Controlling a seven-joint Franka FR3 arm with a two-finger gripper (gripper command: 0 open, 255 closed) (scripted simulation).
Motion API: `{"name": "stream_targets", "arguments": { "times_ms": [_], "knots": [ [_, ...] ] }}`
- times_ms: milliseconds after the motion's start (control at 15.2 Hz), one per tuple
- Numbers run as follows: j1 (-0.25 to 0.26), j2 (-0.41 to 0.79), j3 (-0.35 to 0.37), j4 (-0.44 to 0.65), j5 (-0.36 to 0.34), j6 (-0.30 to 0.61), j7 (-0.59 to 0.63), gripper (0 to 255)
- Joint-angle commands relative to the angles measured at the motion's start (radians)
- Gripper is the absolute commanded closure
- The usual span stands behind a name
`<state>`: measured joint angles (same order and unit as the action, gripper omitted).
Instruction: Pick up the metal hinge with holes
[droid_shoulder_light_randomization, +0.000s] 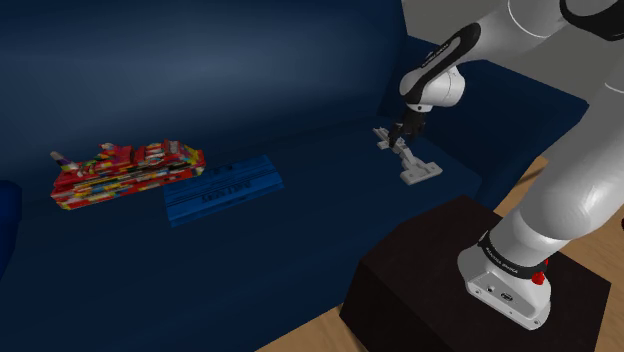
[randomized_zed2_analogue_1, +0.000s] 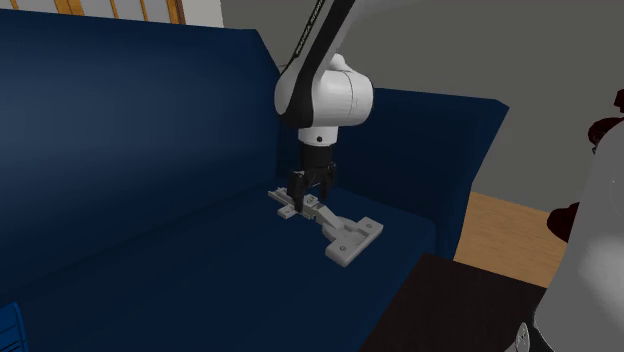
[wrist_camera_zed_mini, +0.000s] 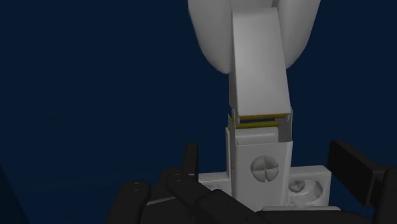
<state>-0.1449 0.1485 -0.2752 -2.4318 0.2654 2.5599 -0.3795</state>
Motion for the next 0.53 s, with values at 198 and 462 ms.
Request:
{"name": "stream_targets", "arguments": {
  "times_ms": [198, 462],
  "knots": [
    [-0.007, 0.046, 0.013, -0.001, 0.039, 0.042, -0.032, 0],
    [-0.007, 0.048, 0.012, 0.003, 0.039, 0.04, -0.032, 255]
  ]
}}
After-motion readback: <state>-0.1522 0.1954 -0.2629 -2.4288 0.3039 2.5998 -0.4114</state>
